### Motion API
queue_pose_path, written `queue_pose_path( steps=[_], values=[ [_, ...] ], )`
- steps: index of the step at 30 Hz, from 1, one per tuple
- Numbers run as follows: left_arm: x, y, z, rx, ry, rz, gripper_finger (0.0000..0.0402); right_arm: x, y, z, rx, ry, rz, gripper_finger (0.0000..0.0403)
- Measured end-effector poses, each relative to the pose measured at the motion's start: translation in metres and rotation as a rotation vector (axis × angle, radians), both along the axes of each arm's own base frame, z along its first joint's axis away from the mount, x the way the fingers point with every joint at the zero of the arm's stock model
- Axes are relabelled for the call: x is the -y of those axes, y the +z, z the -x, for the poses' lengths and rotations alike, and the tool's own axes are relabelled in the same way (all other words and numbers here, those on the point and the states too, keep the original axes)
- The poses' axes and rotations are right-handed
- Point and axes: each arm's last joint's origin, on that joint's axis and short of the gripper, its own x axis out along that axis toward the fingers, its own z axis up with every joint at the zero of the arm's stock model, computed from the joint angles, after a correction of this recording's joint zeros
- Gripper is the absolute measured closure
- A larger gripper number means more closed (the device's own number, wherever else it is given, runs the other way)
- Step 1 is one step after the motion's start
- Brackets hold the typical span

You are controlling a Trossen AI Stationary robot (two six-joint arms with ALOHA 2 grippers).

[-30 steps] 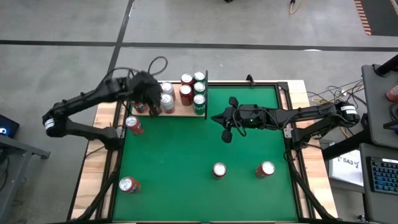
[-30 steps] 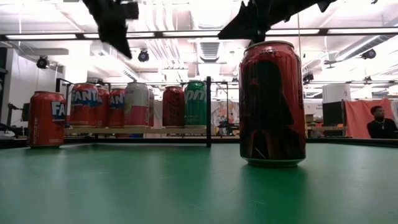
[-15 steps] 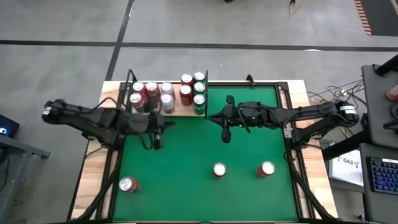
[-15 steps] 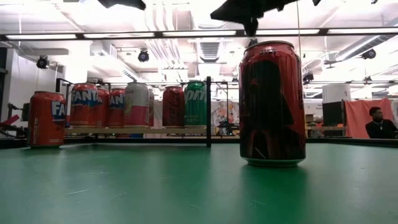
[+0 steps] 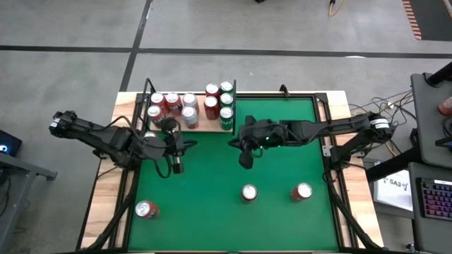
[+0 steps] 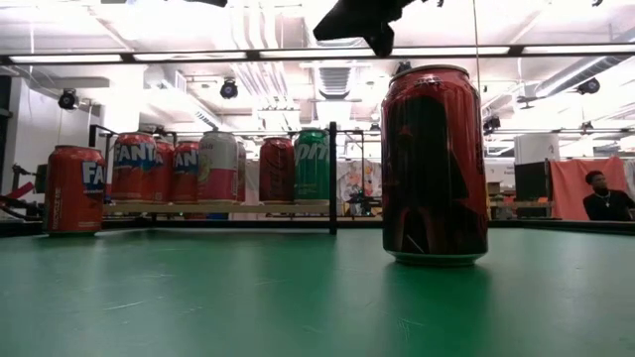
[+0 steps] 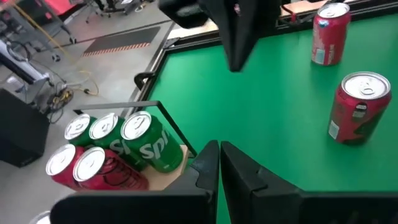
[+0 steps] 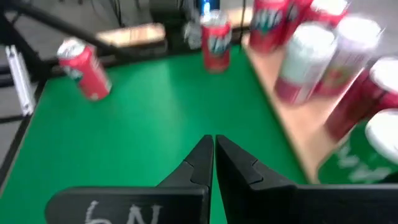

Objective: Place canned beverage on shelf
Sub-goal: Put the red-black soda can on the shelf aligned with the other red-black soda can

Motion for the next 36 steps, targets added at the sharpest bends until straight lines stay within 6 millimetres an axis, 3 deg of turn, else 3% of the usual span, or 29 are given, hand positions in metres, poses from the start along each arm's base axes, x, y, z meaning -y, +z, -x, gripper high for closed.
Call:
queue_pose_path(
  steps=[10,19,26,36],
  values=[
    [-0.001,-0.002,0.003,-0.04,-0.009,-0.025,0.0402,-0.054,0.007,-0.014,-0.218,-0.019,-0.221,0.0394],
    [0.0,-0.003,0.003,-0.045,-0.015,-0.024,0.0402,-0.091,-0.003,-0.015,-0.565,-0.22,-0.487,0.0394],
    [0.0,-0.003,0.003,-0.049,-0.02,-0.033,0.0402,-0.105,-0.01,-0.014,-0.788,-0.412,-0.637,0.0394],
    [0.0,-0.004,0.002,-0.061,-0.026,-0.047,0.0402,-0.112,-0.022,-0.027,-0.858,-0.416,-0.674,0.0384]
  ],
)
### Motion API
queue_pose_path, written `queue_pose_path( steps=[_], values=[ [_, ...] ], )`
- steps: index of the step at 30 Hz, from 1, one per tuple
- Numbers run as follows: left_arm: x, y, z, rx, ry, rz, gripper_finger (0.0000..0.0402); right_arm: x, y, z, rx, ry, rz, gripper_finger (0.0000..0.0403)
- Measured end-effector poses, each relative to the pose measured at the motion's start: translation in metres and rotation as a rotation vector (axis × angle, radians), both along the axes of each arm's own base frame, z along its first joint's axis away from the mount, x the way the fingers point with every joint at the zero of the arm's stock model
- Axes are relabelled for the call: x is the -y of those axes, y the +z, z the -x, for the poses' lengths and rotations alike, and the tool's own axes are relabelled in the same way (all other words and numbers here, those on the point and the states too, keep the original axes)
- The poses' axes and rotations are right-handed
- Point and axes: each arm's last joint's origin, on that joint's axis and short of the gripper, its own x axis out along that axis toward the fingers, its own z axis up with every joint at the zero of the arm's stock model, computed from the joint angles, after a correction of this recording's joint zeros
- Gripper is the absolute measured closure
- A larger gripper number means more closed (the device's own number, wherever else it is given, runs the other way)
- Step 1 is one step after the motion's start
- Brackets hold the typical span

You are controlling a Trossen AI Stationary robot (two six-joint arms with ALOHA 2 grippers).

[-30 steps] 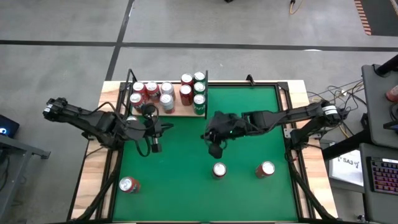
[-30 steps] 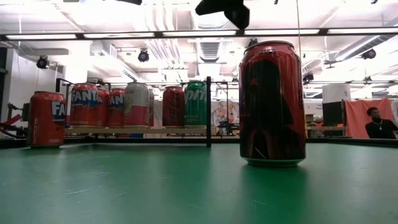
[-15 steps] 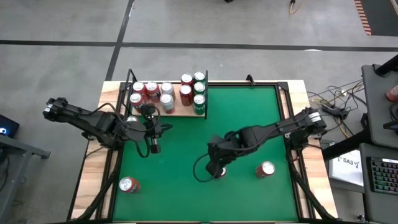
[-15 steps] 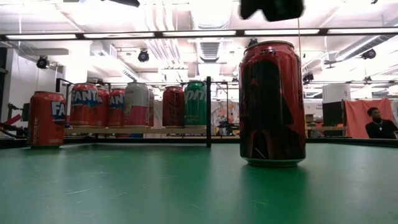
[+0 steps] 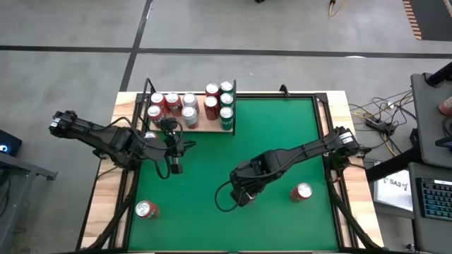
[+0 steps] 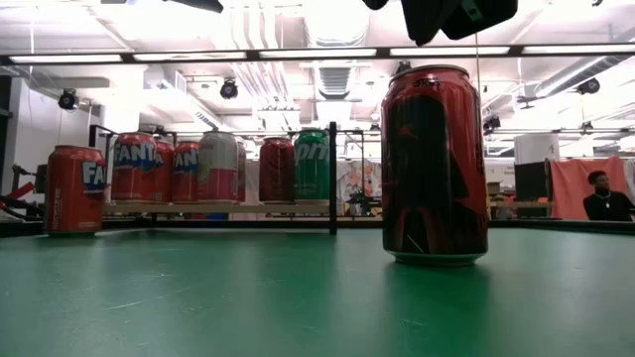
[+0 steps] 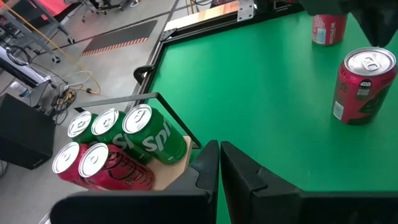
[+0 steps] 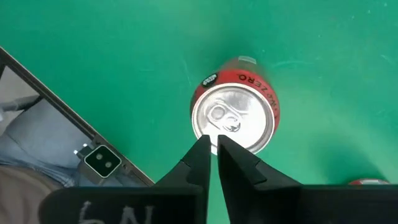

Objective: Place canned beverage on shelf
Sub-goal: Put the red-black soda can on the shelf aligned with the other red-black soda can

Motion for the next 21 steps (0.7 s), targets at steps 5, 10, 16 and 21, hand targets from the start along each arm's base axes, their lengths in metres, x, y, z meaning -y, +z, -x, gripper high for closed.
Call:
queue_pose_path(
  steps=[5,10,16,21],
  values=[
    [0.0,0.0,0.0,-0.006,-0.009,-0.015,0.0402,-0.001,-0.006,-0.001,-0.039,0.001,-0.017,0.0329],
    [0.0,0.0,0.0,-0.005,-0.009,-0.015,0.0402,0.0,-0.01,0.001,-0.097,-0.019,-0.004,0.0229],
    [0.0,0.0,0.0,-0.001,-0.007,-0.011,0.0402,-0.003,-0.011,0.006,-0.099,0.147,0.019,0.0107],
    [0.001,0.0,0.0,0.007,-0.003,0.027,0.0402,-0.015,-0.01,0.027,-0.217,0.279,0.071,0.0082]
  ],
)
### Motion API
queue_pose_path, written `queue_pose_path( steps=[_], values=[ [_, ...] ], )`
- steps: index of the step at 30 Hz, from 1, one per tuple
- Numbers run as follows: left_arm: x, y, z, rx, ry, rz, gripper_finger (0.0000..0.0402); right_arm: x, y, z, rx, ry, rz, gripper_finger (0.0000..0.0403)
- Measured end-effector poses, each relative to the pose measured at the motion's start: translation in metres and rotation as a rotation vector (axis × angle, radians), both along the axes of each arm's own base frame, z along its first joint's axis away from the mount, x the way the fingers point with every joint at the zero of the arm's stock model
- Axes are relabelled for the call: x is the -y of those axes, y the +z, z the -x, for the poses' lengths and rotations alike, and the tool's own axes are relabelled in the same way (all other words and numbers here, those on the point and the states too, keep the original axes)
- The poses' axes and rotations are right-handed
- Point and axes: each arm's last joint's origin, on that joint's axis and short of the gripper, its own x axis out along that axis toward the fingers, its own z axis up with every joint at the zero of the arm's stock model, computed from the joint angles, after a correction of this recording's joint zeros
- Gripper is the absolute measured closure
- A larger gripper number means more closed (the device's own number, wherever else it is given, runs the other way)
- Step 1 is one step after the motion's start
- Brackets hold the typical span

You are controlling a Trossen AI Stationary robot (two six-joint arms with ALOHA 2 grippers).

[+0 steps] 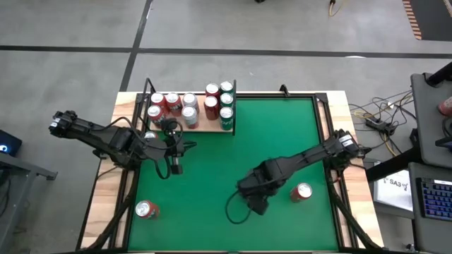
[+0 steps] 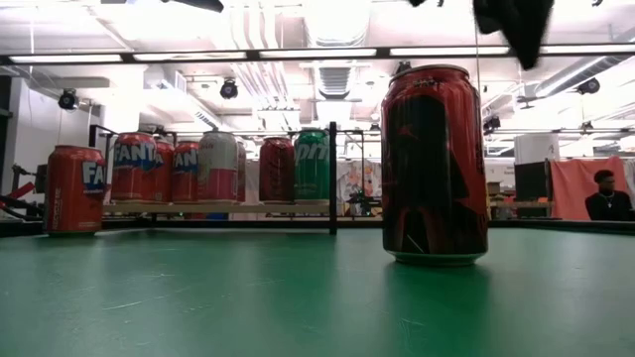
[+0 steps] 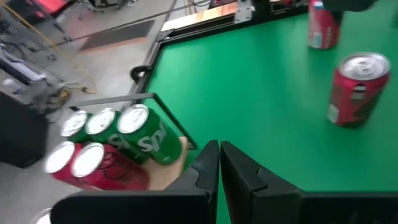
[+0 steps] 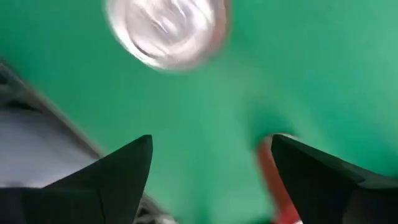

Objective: Place canned beverage on shelf
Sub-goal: Put the red-black soda can on the shelf aligned with the other red-black soda can

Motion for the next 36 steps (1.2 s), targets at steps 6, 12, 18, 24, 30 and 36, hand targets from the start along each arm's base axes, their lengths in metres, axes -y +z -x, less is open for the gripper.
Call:
queue_pose_path(
  steps=[6,12,18,24,30,36],
  values=[
    [0.006,-0.01,-0.004,0.005,-0.126,0.112,0.0402,-0.012,-0.013,0.014,-0.034,0.131,0.162,0.0147],
    [0.018,-0.038,-0.016,0.103,-0.254,0.168,0.0402,-0.016,-0.028,0.015,0.017,0.259,0.286,0.0267],
    [0.034,-0.072,-0.026,0.207,-0.313,0.203,0.0402,-0.016,-0.043,0.009,0.132,0.324,0.362,0.0375],
    [0.053,-0.098,-0.044,0.256,-0.356,0.221,0.0402,-0.017,-0.053,0.005,0.228,0.315,0.366,0.0392],
    [0.067,-0.117,-0.068,0.203,-0.353,0.224,0.0402,-0.029,-0.051,0.001,0.304,0.287,0.246,0.0393],
    [0.08,-0.125,-0.08,0.154,-0.365,0.223,0.0402,-0.052,-0.046,-0.007,0.475,0.284,0.142,0.0394]
  ],
)
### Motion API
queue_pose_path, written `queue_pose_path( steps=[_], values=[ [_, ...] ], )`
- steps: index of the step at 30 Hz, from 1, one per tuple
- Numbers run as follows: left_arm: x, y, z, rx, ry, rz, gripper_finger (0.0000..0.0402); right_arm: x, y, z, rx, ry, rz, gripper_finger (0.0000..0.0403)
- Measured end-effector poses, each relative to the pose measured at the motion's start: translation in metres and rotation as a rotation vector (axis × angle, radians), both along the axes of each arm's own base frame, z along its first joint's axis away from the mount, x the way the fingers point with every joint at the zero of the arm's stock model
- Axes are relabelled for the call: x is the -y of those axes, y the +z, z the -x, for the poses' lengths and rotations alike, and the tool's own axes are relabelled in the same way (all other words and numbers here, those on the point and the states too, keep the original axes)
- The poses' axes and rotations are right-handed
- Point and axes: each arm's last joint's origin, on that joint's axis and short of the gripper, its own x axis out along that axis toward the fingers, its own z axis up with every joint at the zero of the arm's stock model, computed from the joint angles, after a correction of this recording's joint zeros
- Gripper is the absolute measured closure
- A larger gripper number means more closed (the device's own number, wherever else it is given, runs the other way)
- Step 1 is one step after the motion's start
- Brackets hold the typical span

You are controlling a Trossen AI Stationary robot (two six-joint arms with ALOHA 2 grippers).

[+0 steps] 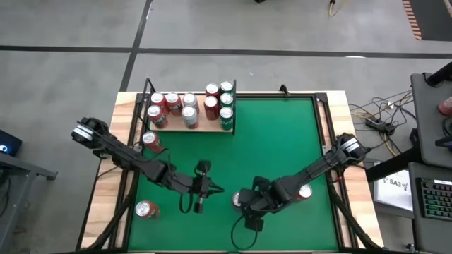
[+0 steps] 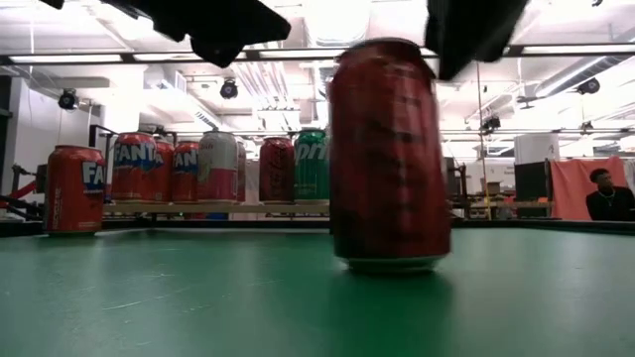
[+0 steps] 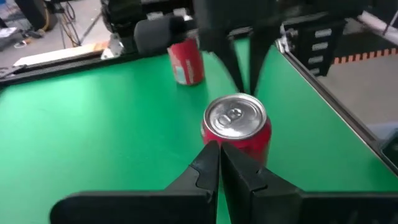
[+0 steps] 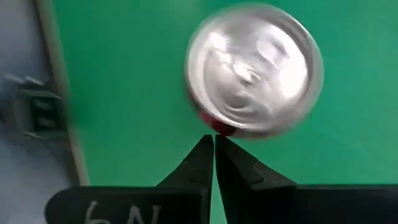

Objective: Place canned beverage on shelf
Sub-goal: Put the red-black soda can on the shelf aligned with the other red-black soda can

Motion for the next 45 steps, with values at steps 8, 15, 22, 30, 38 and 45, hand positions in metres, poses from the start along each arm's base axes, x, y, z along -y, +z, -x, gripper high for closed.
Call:
queue_pose_path(
  steps=[8,15,22,30,38,45],
  values=[
    [0.007,0.006,0.0,-0.059,0.006,-0.037,0.0402,-0.009,0.006,-0.009,0.141,0.059,-0.026,0.0394],
    [0.012,0.008,0.005,-0.077,0.02,-0.032,0.0402,-0.007,0.004,-0.004,0.082,0.035,-0.01,0.0394],
    [0.013,0.019,0.016,-0.056,0.062,-0.073,0.0402,-0.003,0.015,0.003,0.006,-0.046,-0.006,0.0394],
    [0.001,0.053,0.04,0.0,0.054,-0.098,0.0402,-0.005,0.04,-0.004,0.111,-0.016,0.019,0.039],
    [-0.016,0.091,0.069,0.113,0.037,-0.101,0.0402,0.0,0.046,-0.008,0.141,0.014,0.055,0.031],
    [-0.03,0.116,0.092,0.21,0.028,-0.102,0.0402,0.0,0.046,-0.008,0.148,0.083,0.09,0.0161]
  ],
)
